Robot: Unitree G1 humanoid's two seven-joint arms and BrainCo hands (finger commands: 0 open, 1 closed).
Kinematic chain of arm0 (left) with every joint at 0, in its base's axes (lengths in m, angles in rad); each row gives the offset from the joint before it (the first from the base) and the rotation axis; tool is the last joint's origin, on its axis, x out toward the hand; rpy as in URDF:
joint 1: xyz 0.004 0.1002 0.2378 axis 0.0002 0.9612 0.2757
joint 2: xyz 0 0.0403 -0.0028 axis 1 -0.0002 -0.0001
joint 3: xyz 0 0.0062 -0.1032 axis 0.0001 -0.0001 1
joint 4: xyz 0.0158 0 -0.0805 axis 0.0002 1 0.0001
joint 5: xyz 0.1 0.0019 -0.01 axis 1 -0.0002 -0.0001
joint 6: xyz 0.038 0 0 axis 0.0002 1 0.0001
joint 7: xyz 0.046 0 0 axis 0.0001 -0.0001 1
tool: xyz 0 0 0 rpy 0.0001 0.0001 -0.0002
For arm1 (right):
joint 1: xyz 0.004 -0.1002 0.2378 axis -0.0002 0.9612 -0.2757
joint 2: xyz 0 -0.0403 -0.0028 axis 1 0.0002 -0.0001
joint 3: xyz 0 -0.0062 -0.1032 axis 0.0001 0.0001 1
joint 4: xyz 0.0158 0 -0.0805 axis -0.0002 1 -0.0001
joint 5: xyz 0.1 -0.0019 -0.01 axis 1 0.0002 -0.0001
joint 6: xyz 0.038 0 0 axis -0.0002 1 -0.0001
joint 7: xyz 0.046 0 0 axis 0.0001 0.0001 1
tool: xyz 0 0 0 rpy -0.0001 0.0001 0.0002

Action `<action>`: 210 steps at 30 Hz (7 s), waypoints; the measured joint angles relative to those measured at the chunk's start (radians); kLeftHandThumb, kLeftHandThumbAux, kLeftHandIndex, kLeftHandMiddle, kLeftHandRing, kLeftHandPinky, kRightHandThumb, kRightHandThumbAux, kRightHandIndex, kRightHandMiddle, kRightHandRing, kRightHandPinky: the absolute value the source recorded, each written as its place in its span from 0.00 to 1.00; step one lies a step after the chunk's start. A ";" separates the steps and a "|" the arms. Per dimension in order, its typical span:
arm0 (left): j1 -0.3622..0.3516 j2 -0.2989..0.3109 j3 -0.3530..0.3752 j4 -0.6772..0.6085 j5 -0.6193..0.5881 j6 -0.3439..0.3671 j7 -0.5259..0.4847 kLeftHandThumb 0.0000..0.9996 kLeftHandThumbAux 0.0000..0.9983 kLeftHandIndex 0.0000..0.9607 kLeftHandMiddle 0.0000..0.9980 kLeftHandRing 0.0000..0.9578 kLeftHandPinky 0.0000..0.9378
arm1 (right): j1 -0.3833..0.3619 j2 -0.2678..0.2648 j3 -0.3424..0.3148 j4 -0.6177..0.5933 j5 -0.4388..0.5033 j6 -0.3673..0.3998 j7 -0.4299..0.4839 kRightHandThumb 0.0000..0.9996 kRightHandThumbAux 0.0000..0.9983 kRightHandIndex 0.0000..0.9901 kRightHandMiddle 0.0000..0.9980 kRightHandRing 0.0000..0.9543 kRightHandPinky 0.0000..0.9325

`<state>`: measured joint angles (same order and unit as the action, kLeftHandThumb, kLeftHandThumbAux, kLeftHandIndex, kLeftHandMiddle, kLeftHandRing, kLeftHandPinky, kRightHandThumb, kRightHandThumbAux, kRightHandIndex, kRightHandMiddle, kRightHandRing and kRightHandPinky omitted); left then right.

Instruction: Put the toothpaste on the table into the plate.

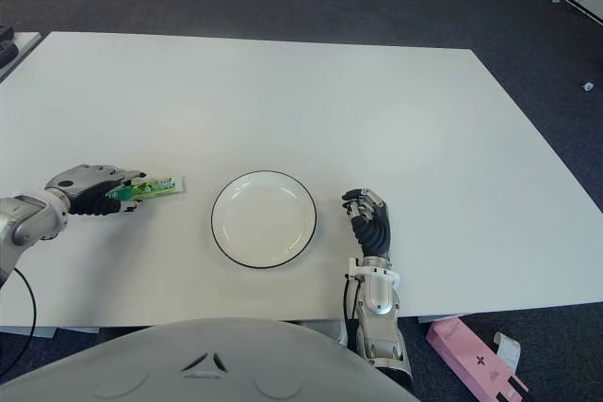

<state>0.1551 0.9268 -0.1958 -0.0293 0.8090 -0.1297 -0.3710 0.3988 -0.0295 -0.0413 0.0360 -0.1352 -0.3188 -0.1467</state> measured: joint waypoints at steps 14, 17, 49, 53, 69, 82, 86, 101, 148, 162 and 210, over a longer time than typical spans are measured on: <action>-0.041 -0.047 -0.131 0.018 0.272 0.053 0.164 0.48 0.26 0.10 0.13 0.09 0.12 | 0.026 -0.001 -0.003 -0.021 -0.001 0.010 -0.002 0.71 0.73 0.43 0.48 0.50 0.52; -0.031 -0.052 -0.151 -0.002 0.321 0.071 0.174 0.49 0.26 0.08 0.12 0.08 0.12 | 0.028 -0.001 -0.003 -0.023 -0.001 0.010 -0.002 0.71 0.73 0.43 0.48 0.50 0.52; -0.098 -0.051 -0.252 0.005 0.417 0.108 0.102 0.43 0.31 0.00 0.07 0.05 0.10 | 0.033 -0.002 -0.004 -0.024 0.000 0.009 -0.002 0.71 0.73 0.43 0.48 0.50 0.52; -0.099 -0.054 -0.253 0.011 0.416 0.112 0.108 0.46 0.33 0.00 0.07 0.05 0.11 | 0.033 -0.002 -0.005 -0.024 0.000 0.009 -0.002 0.71 0.73 0.43 0.48 0.50 0.52; -0.053 -0.093 -0.232 0.063 0.357 0.191 0.223 0.61 0.42 0.20 0.24 0.23 0.31 | 0.035 -0.002 -0.009 -0.026 0.000 0.008 -0.002 0.71 0.73 0.43 0.48 0.49 0.50; 0.010 -0.147 -0.197 0.080 0.312 0.244 0.363 0.71 0.69 0.45 0.71 0.76 0.84 | 0.034 -0.004 -0.012 -0.026 0.000 0.007 -0.002 0.71 0.73 0.43 0.48 0.50 0.51; 0.024 -0.169 -0.183 0.105 0.284 0.242 0.435 0.71 0.70 0.46 0.77 0.82 0.89 | 0.034 -0.005 -0.014 -0.026 0.000 0.007 -0.002 0.71 0.73 0.43 0.48 0.50 0.51; 0.040 -0.222 -0.163 0.135 0.229 0.266 0.512 0.70 0.72 0.46 0.84 0.87 0.90 | 0.032 -0.008 -0.015 -0.026 -0.001 0.003 -0.002 0.71 0.73 0.43 0.48 0.49 0.51; 0.005 -0.472 -0.018 -0.005 0.144 0.355 0.710 0.71 0.72 0.46 0.88 0.90 0.93 | -0.033 -0.007 -0.015 0.045 -0.003 -0.034 -0.029 0.71 0.73 0.43 0.48 0.49 0.52; -0.069 -0.528 -0.013 -0.037 0.108 0.257 0.797 0.71 0.72 0.46 0.91 0.93 0.94 | -0.053 -0.003 -0.016 0.082 0.000 -0.053 -0.033 0.71 0.73 0.43 0.48 0.51 0.53; -0.157 -0.485 -0.339 0.022 0.154 -0.229 0.597 0.71 0.71 0.46 0.87 0.92 0.94 | -0.063 0.012 -0.006 0.079 -0.003 -0.050 -0.039 0.71 0.73 0.43 0.48 0.51 0.52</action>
<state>-0.0022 0.4418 -0.5346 -0.0073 0.9629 -0.3584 0.2256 0.3354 -0.0177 -0.0471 0.1146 -0.1378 -0.3692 -0.1853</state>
